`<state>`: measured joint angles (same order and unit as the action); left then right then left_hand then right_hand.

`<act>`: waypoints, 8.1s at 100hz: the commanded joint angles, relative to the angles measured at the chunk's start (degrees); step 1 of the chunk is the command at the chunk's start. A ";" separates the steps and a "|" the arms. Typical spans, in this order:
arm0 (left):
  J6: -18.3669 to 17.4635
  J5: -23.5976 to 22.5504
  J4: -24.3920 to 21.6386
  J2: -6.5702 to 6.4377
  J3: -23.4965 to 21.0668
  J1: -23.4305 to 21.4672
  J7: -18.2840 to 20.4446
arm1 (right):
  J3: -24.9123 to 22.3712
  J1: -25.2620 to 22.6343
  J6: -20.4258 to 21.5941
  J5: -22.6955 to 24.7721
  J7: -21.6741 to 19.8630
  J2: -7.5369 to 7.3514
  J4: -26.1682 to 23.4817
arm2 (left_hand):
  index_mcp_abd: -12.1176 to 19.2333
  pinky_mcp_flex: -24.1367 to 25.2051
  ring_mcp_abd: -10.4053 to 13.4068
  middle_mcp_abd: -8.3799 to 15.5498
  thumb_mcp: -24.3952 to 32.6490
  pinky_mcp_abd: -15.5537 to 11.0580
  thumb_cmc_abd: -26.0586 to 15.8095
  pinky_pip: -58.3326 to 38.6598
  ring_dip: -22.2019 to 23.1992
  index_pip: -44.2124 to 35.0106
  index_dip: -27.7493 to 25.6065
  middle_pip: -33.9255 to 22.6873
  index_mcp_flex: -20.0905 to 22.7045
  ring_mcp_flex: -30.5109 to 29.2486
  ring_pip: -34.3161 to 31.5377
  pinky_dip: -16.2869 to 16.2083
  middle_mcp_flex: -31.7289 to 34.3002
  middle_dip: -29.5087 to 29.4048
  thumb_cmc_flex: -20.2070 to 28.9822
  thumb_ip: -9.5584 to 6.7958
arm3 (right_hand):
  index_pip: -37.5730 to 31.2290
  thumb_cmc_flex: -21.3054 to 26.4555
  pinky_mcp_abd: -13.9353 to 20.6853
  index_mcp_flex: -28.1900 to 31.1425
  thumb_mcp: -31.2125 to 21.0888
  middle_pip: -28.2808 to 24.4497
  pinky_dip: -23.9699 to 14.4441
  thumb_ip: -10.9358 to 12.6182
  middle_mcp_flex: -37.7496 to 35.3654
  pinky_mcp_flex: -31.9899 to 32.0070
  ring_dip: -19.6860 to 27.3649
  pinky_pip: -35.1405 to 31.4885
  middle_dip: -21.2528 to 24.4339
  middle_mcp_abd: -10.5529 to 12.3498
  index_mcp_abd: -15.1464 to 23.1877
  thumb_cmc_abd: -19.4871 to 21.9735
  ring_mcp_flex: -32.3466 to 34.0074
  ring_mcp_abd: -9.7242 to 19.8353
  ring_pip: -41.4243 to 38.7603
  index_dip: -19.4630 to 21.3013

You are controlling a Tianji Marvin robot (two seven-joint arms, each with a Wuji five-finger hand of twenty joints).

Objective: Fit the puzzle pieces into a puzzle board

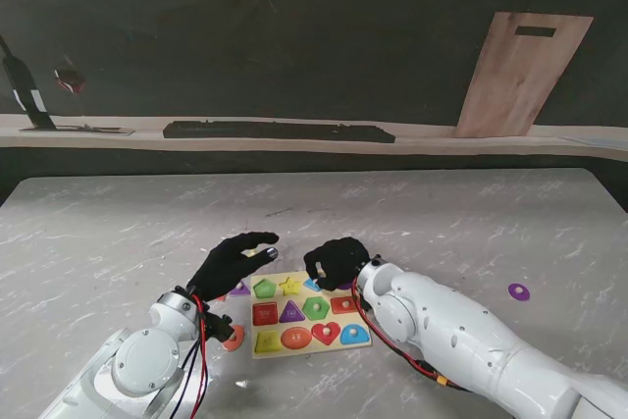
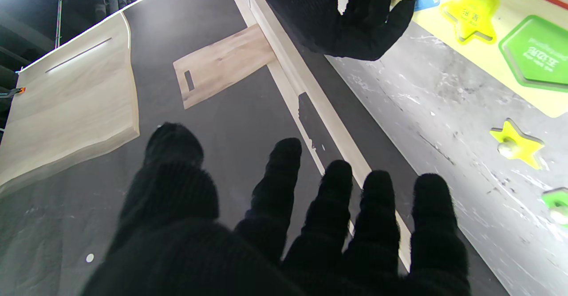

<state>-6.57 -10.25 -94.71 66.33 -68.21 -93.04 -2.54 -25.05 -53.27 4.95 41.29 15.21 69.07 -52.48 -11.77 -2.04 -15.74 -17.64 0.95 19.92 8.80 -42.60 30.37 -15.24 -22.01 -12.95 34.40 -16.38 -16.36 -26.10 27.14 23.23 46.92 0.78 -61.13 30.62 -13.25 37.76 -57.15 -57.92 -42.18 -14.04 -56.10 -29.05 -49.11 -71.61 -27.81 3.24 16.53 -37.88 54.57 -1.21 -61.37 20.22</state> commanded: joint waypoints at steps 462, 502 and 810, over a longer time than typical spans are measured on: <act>0.92 1.15 1.46 0.08 2.10 1.90 0.86 | -55.59 -25.98 -11.07 33.86 -28.18 -13.09 -16.34 | 1.59 0.76 1.04 0.88 -1.70 0.23 -1.61 0.02 0.34 0.77 0.24 0.47 0.85 -1.01 1.13 -0.78 -0.19 -0.53 0.84 0.65 | 7.72 -9.68 -3.12 9.78 6.54 0.18 -0.85 3.44 0.61 0.38 -1.78 -1.19 -5.15 -1.41 -3.02 0.42 -0.50 -3.52 -0.11 9.01; 0.96 1.13 1.50 0.06 2.18 1.99 0.98 | -56.04 -26.70 -11.93 33.37 -28.49 -13.10 -15.79 | 1.58 0.72 1.01 0.85 -1.73 0.22 -1.60 0.03 0.36 0.74 0.24 0.41 0.91 -1.08 1.07 -0.78 -0.16 -0.53 0.80 0.66 | 6.97 -9.09 -3.23 9.41 5.52 0.11 -1.12 3.04 0.16 -0.04 -1.96 -1.40 -5.38 -1.41 -2.93 -0.57 -0.05 -3.48 -0.34 8.12; 1.24 0.91 1.16 0.00 2.12 1.85 1.09 | -51.64 -27.11 3.20 27.47 -14.51 -13.04 -11.16 | 1.57 0.74 0.97 0.96 -1.70 0.31 -1.60 -0.01 0.39 0.71 0.23 0.36 0.90 -0.98 1.06 -0.81 -0.10 -0.50 0.84 0.65 | -4.69 -5.06 -3.77 21.22 -23.49 -7.35 -4.88 4.98 -7.42 -2.60 -4.92 -4.69 -7.19 -3.49 3.16 -16.02 5.11 -1.74 -8.61 10.04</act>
<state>-5.48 -9.41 -93.21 66.31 -66.07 -90.92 -1.50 -77.11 -79.10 7.20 68.34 0.63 55.27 -63.01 -11.77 -1.99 -15.74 -17.64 0.95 19.92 8.79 -42.47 30.37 -15.24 -22.01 -12.95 34.40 -16.38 -16.35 -26.10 27.14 23.23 46.92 0.78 -62.64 21.18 -14.80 52.92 -72.66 -63.16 -45.42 -14.55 -61.62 -31.13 -52.91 -73.85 -34.27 1.87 8.56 -54.37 58.19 -3.33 -67.70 29.64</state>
